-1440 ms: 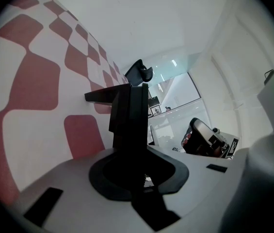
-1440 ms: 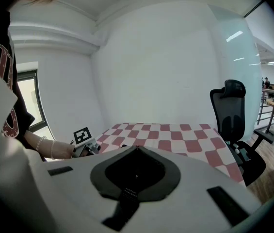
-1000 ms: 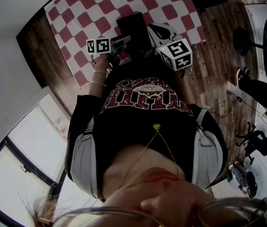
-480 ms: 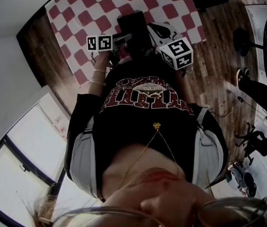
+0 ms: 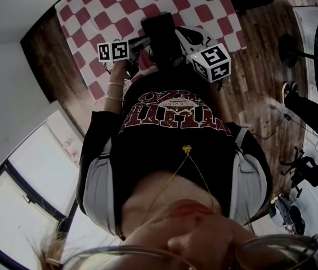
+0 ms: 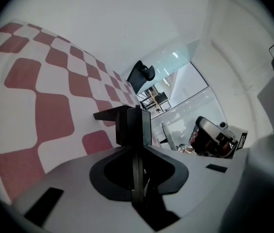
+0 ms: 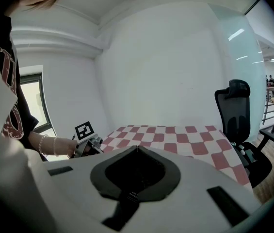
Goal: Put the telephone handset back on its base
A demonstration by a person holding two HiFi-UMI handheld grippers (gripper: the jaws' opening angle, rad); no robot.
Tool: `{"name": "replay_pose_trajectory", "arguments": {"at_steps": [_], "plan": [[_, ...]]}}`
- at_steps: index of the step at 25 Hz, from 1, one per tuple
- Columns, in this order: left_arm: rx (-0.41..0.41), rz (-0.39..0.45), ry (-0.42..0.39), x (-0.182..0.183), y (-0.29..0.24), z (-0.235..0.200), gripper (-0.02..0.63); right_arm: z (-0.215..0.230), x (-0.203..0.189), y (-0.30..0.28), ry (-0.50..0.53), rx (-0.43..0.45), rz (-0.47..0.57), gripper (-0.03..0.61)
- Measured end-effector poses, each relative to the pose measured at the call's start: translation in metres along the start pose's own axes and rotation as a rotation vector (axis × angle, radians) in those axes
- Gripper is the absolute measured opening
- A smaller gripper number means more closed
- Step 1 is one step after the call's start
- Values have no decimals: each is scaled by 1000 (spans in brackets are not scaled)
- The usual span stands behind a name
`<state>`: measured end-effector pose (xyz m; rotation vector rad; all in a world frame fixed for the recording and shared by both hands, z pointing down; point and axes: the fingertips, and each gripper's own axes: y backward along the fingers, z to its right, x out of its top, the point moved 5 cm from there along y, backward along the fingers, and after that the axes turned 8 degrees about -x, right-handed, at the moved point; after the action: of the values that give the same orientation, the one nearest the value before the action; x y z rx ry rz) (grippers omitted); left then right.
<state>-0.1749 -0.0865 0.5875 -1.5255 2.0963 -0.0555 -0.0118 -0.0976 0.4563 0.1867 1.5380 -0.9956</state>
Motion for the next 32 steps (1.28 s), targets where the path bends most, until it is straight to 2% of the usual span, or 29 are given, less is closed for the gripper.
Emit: {"name": "replay_pose_trajectory", "arguments": {"at_steps": [9,24,26,32], "plan": [[-135,88,-16,-2,0,-6,73,1,-2,2,-14,-3,-2,20],[-160,84,-30,-4,1,-7,74,1,0,4,-37,-5,7,20],[-162,85,-11,-10,3,-17,74,1,1,3,-40,-3,9,20],[-224,128,10,-16,-1,-21,74,1,0,3,-45,2,8,20]]}}
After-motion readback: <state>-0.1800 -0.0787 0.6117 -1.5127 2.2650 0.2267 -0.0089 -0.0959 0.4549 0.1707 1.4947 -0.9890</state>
